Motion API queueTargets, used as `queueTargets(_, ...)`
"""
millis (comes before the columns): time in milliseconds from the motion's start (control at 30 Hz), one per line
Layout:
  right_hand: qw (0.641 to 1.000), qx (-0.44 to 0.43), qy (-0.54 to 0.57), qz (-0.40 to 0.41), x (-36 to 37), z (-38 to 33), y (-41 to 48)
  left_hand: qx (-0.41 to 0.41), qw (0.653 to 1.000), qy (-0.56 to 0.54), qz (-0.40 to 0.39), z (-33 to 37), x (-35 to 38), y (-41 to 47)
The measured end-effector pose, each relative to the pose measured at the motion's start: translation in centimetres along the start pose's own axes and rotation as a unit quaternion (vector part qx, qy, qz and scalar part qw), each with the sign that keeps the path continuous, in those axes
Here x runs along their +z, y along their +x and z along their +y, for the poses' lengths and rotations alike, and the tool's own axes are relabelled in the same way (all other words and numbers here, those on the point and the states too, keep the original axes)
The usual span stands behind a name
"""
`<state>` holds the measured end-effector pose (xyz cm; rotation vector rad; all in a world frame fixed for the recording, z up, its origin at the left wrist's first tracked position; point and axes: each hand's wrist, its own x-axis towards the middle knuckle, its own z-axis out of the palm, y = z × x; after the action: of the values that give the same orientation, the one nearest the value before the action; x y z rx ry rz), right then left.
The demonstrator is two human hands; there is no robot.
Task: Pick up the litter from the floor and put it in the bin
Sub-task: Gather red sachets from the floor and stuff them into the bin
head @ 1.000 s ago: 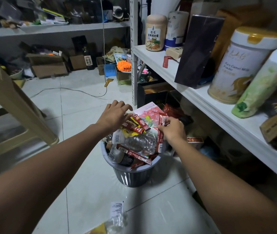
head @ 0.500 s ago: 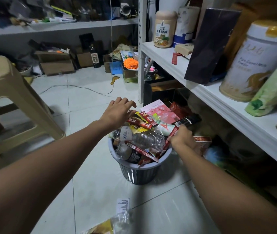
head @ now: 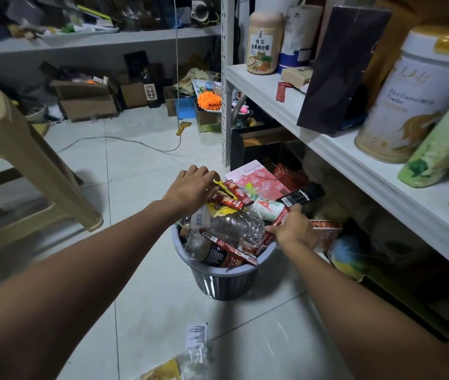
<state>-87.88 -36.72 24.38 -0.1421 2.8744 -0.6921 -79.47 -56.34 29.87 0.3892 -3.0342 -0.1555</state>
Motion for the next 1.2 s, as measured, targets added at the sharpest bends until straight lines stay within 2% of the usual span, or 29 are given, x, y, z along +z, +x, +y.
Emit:
queueTargets(200, 0.998, -0.046, -0.01, 0.038, -0.4, 0.8, 0.3, -0.003, 1.0, -0.001, 0.001, 0.1, 0.3, 0.1)
queueTargets(500, 0.998, -0.036, 0.05, 0.027, 0.2, 1.2, 0.7, -0.006, 1.0, 0.007, 0.01, 0.1, -0.1, 0.0)
queueTargets(733, 0.997, -0.01, 0.037, 0.06, 0.1, 2.2, 0.7, -0.007, 1.0, 0.02, 0.01, -0.2, 0.1, -0.6)
queueTargets(833, 0.995, -0.011, -0.025, 0.098, -0.5, 2.2, 0.8, -0.015, 1.0, 0.015, 0.01, -0.5, 0.0, -1.2)
queueTargets(1000, 0.978, -0.08, -0.098, 0.167, -2.9, 0.5, 0.4, -0.046, 0.999, 0.004, 0.019, -1.1, -0.7, -1.8)
queueTargets(1200, 0.958, -0.182, -0.162, 0.153, -4.7, -1.4, -1.7, -0.09, 0.996, 0.023, 0.011, -0.7, -1.9, -3.4)
